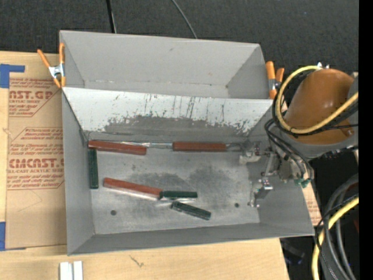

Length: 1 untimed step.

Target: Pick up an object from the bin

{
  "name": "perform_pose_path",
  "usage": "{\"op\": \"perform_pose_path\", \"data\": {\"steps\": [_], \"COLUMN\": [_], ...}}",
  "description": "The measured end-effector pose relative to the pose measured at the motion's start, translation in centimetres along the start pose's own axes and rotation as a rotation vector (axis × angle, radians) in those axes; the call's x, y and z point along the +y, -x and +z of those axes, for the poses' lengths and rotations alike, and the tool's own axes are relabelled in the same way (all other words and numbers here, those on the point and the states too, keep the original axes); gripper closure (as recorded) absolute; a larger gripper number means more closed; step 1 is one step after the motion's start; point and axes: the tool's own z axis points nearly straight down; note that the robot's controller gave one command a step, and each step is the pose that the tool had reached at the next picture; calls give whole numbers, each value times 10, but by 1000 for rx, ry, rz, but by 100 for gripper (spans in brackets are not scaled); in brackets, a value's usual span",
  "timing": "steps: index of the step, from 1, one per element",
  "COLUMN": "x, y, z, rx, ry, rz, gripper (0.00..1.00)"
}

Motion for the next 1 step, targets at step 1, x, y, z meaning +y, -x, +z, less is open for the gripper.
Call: {"op": "perform_pose_path", "data": {"steps": [1], "x": [41], "y": [6], "z": [34], "rx": [-3], "ry": [-1], "rz": [-78], "gripper": [0]}}
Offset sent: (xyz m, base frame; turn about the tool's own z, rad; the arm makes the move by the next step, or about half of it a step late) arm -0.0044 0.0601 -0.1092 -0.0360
